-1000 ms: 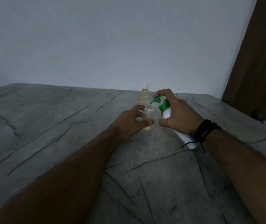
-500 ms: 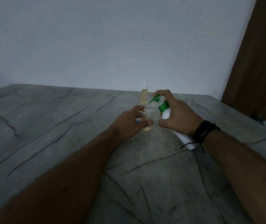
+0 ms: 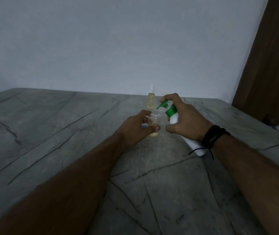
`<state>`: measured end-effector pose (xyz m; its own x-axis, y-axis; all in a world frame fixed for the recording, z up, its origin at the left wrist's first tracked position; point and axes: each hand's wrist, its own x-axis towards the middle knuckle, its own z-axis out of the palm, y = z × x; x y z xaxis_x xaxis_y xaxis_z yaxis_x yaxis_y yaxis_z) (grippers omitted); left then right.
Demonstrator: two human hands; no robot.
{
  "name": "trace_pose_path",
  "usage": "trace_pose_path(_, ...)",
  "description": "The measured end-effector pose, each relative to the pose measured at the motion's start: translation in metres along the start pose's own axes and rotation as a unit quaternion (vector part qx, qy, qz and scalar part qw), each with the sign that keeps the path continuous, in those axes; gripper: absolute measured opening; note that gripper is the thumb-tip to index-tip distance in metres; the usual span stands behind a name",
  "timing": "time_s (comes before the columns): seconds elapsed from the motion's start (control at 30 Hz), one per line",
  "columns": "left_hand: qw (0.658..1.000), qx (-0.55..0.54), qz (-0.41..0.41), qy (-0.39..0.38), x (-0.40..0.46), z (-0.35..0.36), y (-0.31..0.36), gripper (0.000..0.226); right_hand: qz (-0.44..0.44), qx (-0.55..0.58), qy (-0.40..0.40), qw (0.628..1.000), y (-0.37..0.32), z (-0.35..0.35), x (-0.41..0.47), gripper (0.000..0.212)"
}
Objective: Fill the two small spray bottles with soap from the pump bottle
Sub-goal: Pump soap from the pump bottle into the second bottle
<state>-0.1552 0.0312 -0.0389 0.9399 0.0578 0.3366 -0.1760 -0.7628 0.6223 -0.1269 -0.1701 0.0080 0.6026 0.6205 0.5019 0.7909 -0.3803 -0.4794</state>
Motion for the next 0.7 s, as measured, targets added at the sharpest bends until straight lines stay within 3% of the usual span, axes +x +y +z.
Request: trace_pose_path(0.7, 1.0, 0.001, 0.003, 0.009, 0.0008, 0.0013, -0.0025, 0.071, 0.003, 0.001, 0.002, 1.0, -0.0013, -0.0002, -0.0008, 0.073)
